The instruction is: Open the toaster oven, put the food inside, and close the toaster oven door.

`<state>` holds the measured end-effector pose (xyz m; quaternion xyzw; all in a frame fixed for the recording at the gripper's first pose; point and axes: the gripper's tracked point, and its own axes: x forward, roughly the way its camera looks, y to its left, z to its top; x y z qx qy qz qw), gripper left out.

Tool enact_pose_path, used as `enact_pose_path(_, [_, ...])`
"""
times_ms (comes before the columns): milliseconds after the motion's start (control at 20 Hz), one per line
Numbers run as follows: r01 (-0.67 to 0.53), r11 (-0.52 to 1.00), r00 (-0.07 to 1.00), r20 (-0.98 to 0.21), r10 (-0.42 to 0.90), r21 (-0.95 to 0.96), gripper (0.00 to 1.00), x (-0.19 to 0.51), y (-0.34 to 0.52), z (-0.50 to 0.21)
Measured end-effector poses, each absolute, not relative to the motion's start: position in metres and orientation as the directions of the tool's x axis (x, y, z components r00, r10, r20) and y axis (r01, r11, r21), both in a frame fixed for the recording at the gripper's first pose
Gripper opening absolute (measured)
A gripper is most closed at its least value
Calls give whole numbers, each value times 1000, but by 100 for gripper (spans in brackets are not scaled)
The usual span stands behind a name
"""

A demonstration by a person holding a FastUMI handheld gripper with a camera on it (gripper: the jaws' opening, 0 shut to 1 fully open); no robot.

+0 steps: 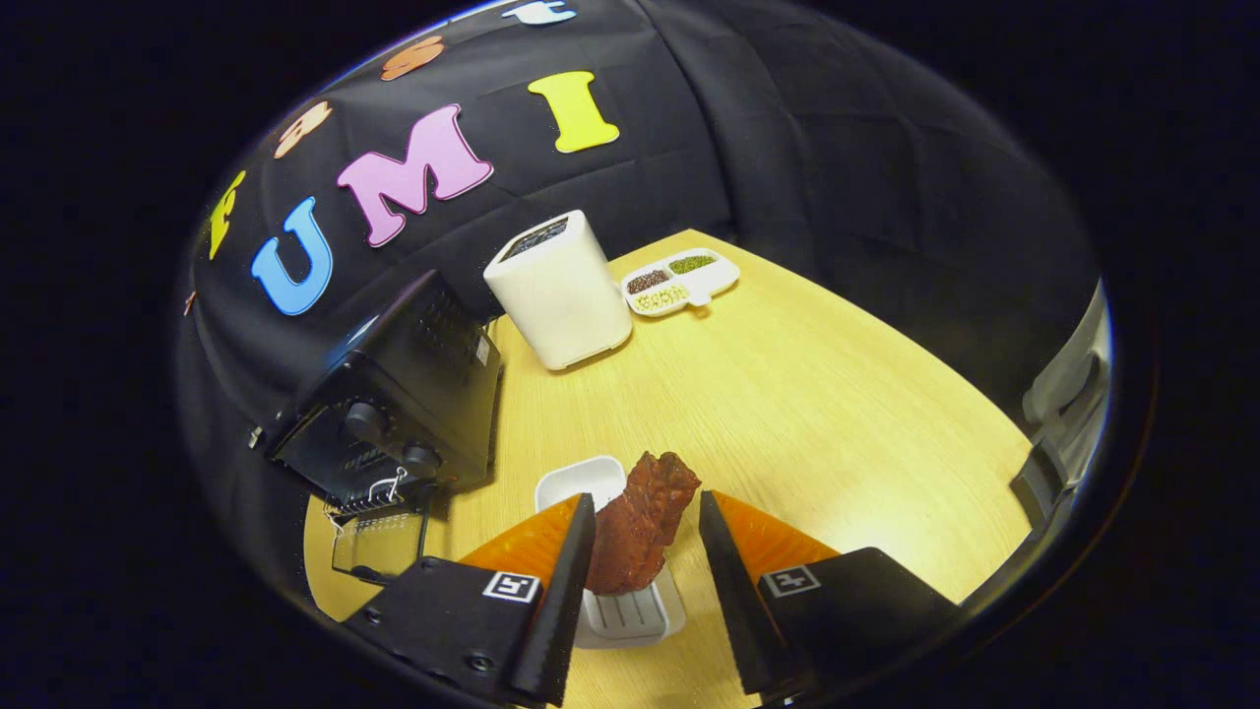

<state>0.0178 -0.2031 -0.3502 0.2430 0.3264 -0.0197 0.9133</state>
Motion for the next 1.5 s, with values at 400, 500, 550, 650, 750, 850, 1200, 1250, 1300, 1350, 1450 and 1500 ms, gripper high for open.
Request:
enact_pose_path(400, [263, 780, 799, -581, 153, 567, 13, 30, -215, -343])
enact_pose_path(500, [250, 793, 809, -570, 144, 556, 12, 26, -215, -329])
enact_pose_path(550, [247, 794, 816, -561, 139, 556, 12, 25, -214, -321])
enact_pose_path(650, [238, 785, 833, -535, 137, 572, 13, 24, -207, -302])
enact_pose_path(750, [221, 780, 850, -507, 140, 586, 12, 21, -196, -284])
enact_pose_path(850, [197, 774, 860, -485, 158, 602, 12, 16, -177, -268])
enact_pose_path(1200, [77, 713, 865, -403, 301, 697, 12, 11, -56, -227])
enact_pose_path(1250, [58, 704, 859, -395, 325, 708, 13, 11, -36, -224])
enact_pose_path(1300, [45, 698, 852, -392, 347, 715, 12, 13, -16, -224])
enact_pose_path(1350, [30, 693, 845, -389, 367, 720, 12, 15, 5, -223])
enact_pose_path(1450, [8, 681, 829, -386, 406, 732, 12, 20, 43, -225])
enact_pose_path(1500, [1, 668, 821, -382, 424, 744, 12, 23, 60, -227])
